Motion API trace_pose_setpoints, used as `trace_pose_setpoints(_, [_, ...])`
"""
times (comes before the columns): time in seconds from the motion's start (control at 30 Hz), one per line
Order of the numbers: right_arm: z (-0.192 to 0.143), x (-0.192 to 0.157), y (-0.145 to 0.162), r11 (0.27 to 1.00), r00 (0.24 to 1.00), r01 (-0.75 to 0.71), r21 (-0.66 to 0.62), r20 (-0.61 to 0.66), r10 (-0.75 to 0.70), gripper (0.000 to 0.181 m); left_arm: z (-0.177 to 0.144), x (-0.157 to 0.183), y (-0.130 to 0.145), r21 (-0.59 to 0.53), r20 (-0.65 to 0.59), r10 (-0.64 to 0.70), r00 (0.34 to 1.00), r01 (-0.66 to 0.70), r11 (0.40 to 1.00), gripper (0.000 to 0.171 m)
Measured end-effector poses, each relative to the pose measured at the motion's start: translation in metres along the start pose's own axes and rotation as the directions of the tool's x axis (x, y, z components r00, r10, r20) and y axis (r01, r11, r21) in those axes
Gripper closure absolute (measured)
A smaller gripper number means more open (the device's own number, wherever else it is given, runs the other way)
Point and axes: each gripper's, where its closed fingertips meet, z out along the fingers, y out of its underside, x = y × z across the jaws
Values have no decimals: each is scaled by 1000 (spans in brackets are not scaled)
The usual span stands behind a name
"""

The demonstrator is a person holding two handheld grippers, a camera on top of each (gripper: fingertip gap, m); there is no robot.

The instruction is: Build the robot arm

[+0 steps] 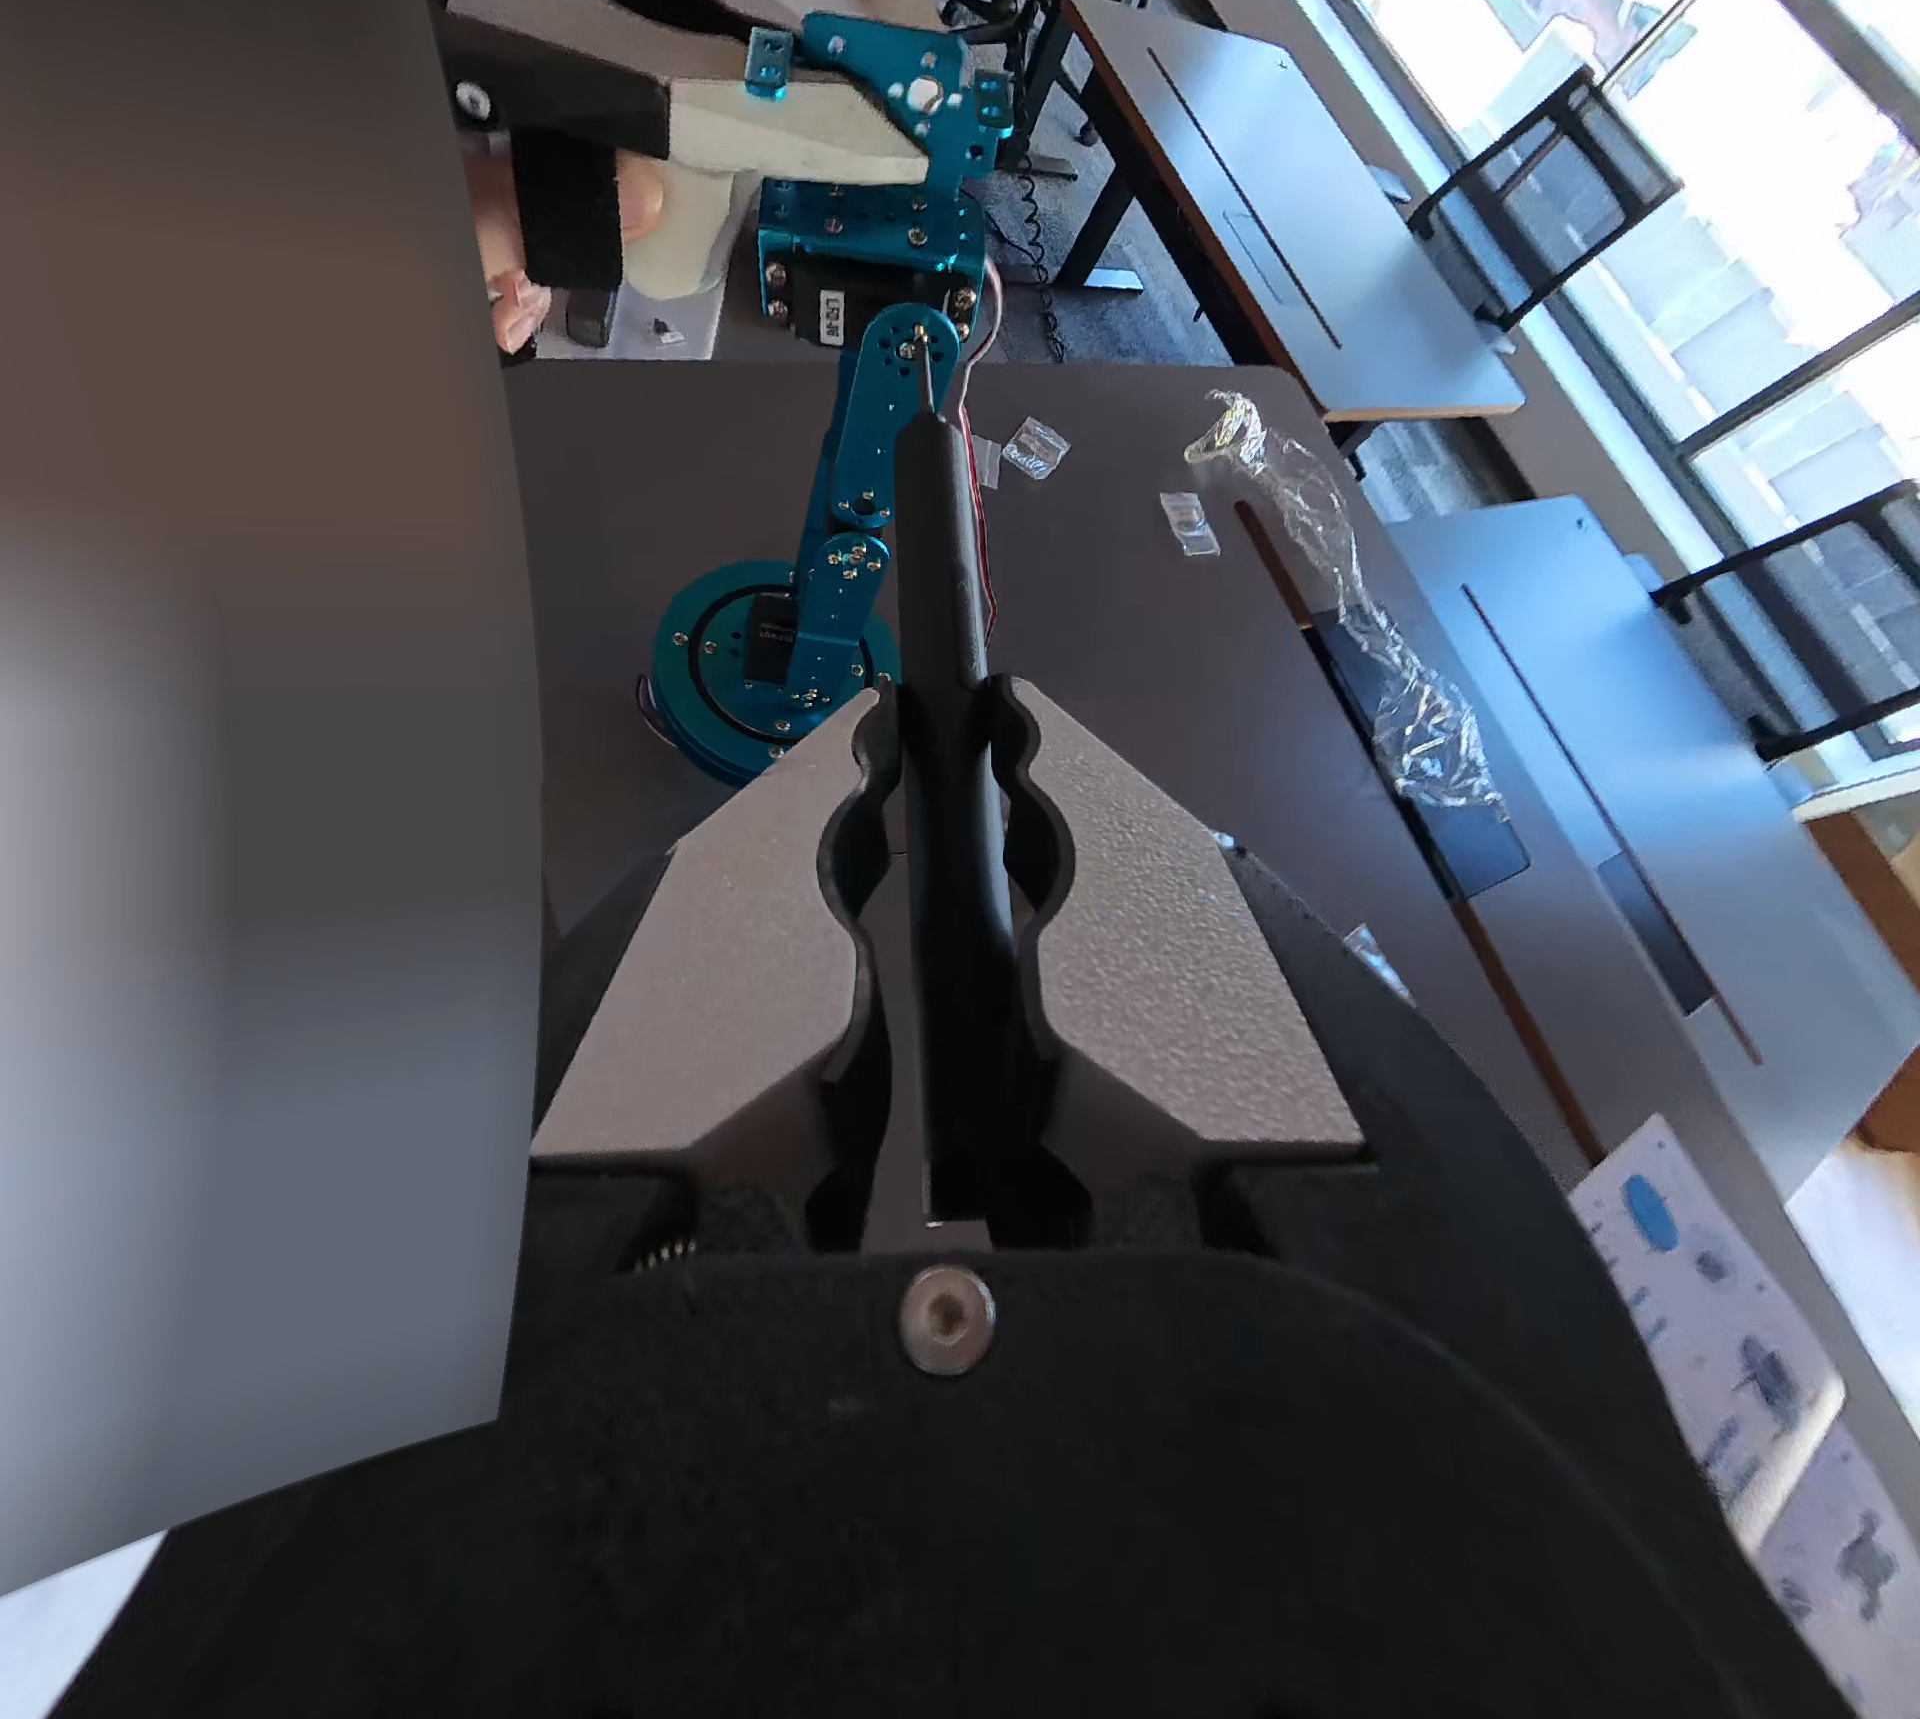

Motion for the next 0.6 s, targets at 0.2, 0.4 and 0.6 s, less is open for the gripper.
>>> trace_pose_setpoints(0.2, [1,0,4,1000,1000,-14,-4,-13,14,165,1,1,0,0,14,23,1000,-23,1000,171])
trace_pose_setpoints(0.4, [2,2,6,999,999,-36,11,5,36,165,3,1,0,-2,9,21,1000,-21,1000,171])
trace_pose_setpoints(0.6, [3,-1,7,1000,1000,-23,21,5,23,165,1,1,0,0,-4,19,1000,-19,1000,171])
